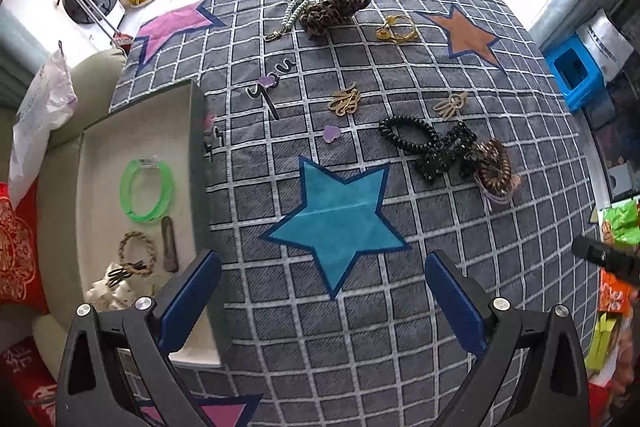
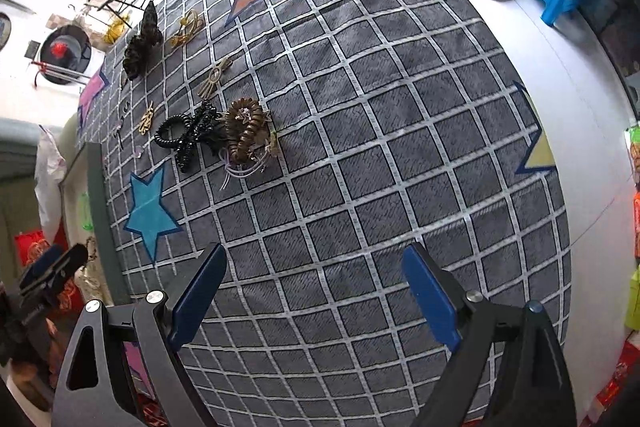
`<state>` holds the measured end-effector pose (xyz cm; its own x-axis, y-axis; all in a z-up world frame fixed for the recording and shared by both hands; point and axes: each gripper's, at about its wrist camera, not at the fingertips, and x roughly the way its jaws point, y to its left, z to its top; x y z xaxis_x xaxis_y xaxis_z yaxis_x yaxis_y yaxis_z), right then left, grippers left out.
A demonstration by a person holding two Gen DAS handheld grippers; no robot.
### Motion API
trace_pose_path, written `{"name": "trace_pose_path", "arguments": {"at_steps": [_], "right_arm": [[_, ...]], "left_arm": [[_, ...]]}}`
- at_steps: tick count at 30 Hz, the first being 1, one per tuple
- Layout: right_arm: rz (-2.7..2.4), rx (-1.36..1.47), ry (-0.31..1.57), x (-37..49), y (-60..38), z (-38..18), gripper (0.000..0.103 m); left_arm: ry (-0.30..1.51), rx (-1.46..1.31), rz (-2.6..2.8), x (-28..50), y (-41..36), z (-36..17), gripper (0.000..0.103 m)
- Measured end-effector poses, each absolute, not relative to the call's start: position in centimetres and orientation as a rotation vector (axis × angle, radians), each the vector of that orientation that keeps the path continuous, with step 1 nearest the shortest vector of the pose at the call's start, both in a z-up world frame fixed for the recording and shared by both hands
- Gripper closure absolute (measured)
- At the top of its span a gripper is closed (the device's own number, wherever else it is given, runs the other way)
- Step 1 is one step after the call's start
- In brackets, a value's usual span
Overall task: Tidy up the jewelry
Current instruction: 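Move both open tools back over the remaining jewelry pile, then grasp the black coiled hair tie with the left tool while the right tool grasps the brown coiled tie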
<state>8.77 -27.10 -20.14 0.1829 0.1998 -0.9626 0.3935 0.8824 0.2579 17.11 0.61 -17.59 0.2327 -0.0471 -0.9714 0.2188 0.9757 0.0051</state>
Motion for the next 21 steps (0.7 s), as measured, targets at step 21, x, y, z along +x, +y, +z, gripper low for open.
{"name": "trace_pose_path", "arguments": {"at_steps": [21], "right_arm": [[-0.116, 0.498, 1.359, 12.7, -25.8, -22.1, 0.015]], "left_arm": [[1.356, 0.066, -0.22, 23.9, -3.8, -22.4, 0.01]]}}
